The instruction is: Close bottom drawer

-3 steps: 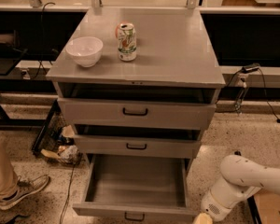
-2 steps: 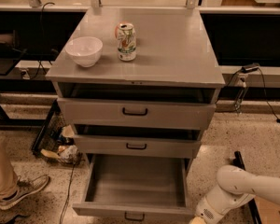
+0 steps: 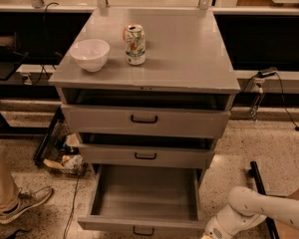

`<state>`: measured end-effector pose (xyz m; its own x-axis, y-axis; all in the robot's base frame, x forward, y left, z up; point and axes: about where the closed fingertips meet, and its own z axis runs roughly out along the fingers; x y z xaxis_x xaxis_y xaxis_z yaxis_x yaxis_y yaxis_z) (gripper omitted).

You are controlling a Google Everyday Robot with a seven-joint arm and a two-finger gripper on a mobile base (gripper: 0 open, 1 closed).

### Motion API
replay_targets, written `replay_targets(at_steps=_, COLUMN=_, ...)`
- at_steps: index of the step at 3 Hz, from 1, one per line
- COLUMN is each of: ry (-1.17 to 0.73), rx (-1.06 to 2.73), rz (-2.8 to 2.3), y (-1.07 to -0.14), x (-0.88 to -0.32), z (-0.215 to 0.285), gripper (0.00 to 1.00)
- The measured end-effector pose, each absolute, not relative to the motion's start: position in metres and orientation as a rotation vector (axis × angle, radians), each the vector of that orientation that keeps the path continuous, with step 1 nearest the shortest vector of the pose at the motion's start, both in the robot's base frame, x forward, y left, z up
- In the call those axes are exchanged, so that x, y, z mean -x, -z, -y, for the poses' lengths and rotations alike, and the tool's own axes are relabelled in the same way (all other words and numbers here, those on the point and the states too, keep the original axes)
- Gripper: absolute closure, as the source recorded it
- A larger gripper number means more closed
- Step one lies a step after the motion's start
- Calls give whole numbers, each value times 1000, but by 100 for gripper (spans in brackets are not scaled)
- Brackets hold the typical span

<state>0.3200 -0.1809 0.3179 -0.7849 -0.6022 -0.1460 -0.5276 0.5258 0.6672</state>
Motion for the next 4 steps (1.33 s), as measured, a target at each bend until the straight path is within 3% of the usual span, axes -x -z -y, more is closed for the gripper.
replay_targets(at_steps=1, ry=1099, rx=-993, rz=2682, y=-319, x=-313, z=177, gripper=17)
replay_targets(at_steps=4, ry=1023, rx=-1030, rz=2856, y=-230, x=-374, z=183, gripper=87)
